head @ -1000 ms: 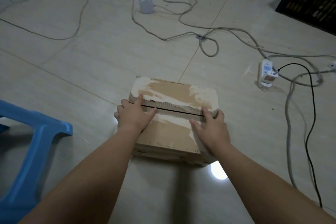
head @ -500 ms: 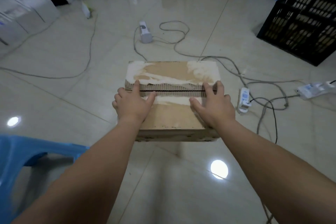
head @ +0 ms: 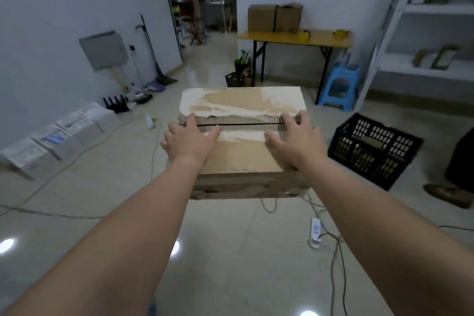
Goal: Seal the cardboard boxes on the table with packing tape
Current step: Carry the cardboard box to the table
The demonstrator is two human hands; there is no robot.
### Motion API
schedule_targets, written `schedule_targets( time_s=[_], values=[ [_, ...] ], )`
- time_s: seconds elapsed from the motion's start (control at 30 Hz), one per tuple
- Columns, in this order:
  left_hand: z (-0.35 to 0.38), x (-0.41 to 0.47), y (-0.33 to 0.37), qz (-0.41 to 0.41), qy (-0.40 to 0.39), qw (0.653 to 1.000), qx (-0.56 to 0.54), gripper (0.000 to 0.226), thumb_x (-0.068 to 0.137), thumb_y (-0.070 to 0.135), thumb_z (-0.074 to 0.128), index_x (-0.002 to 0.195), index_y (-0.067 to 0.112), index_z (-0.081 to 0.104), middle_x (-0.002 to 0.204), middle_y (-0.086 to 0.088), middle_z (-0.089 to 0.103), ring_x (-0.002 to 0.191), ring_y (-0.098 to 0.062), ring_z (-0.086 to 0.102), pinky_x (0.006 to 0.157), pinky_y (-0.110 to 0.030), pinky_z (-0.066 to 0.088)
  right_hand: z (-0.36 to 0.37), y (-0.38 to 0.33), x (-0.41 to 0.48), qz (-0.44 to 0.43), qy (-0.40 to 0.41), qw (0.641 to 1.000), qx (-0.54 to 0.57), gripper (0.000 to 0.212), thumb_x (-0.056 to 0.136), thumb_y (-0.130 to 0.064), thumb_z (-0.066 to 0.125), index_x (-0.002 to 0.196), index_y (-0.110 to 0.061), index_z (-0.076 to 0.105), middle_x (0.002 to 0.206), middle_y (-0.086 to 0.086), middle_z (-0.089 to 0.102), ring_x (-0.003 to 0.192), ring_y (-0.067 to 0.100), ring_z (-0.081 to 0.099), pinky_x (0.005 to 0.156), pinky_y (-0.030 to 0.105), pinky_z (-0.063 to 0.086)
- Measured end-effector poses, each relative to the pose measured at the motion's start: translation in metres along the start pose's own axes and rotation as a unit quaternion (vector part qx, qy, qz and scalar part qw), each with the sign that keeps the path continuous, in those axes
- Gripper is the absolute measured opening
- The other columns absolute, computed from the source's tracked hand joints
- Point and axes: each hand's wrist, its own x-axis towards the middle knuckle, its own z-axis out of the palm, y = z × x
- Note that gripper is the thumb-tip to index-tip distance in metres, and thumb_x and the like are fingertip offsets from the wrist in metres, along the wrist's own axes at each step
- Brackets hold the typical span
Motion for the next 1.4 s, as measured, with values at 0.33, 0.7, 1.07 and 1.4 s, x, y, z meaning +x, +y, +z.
schedule_targets(
  time_s=[0.33, 0.7, 1.07, 1.4],
  values=[
    [-0.129, 0.015, 0.007, 0.073, 0.049, 0.995, -0.037, 0.071, 0.081, 0.067, 0.045, 0.137, 0.025, 0.038, 0.135, -0.022, 0.038, 0.122, -0.039, 0.036, 0.098, -0.046, 0.031, -0.104, -0.059, 0.0, 0.021, 0.057, 0.998, 0.018, 0.077, 0.083, -0.074, 0.037, 0.145, -0.029, 0.03, 0.152, 0.009, 0.02, 0.121, 0.041, 0.042, 0.09, 0.045, 0.044],
    [-0.099, 0.087, 0.016, 0.088, 0.029, 0.993, -0.067, 0.071, 0.081, 0.068, 0.046, 0.138, 0.026, 0.037, 0.136, -0.021, 0.038, 0.123, -0.039, 0.036, 0.099, -0.046, 0.031, -0.086, -0.07, 0.067, 0.036, 0.064, 0.997, -0.022, 0.076, 0.084, -0.074, 0.037, 0.146, -0.032, 0.028, 0.155, 0.008, 0.016, 0.127, 0.043, 0.038, 0.093, 0.048, 0.043],
    [0.013, 0.242, 0.125, 0.086, -0.007, 0.992, -0.096, 0.068, 0.082, 0.065, 0.047, 0.137, 0.027, 0.039, 0.136, -0.019, 0.04, 0.125, -0.036, 0.035, 0.102, -0.045, 0.03, -0.036, -0.001, 0.259, 0.039, 0.051, 0.998, -0.026, 0.073, 0.084, -0.071, 0.039, 0.145, -0.031, 0.028, 0.154, 0.007, 0.018, 0.125, 0.042, 0.038, 0.09, 0.048, 0.045],
    [0.111, 0.43, 0.244, 0.089, -0.022, 0.989, -0.116, 0.067, 0.082, 0.064, 0.048, 0.138, 0.027, 0.039, 0.134, -0.019, 0.042, 0.124, -0.035, 0.036, 0.101, -0.044, 0.03, 0.009, 0.05, 0.484, 0.065, 0.035, 0.997, -0.034, 0.069, 0.086, -0.068, 0.039, 0.144, -0.031, 0.03, 0.152, 0.006, 0.02, 0.125, 0.04, 0.038, 0.089, 0.046, 0.045]
  ],
)
